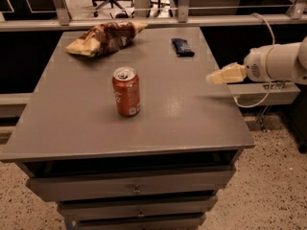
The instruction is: Move rxbar blueberry near coke can
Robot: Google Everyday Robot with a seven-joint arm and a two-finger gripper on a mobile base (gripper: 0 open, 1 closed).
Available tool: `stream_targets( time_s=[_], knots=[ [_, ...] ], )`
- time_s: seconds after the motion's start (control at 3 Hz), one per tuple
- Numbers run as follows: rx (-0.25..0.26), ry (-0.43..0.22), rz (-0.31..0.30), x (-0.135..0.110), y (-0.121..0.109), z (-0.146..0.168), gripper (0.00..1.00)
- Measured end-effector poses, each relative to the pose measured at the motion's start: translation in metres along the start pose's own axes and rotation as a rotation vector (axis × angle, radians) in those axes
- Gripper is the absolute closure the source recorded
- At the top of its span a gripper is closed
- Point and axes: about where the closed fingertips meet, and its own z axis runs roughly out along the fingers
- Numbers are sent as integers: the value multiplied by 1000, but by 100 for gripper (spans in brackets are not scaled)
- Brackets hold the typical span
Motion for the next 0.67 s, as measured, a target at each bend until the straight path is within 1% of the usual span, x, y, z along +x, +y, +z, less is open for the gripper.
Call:
stream_targets(
  time_s=[0.33, 0.67],
  knots=[
    [-10, -30, 21, -17, 10, 24, 0],
    [-24, -54, 41, -30, 21, 71, 0]
  ],
)
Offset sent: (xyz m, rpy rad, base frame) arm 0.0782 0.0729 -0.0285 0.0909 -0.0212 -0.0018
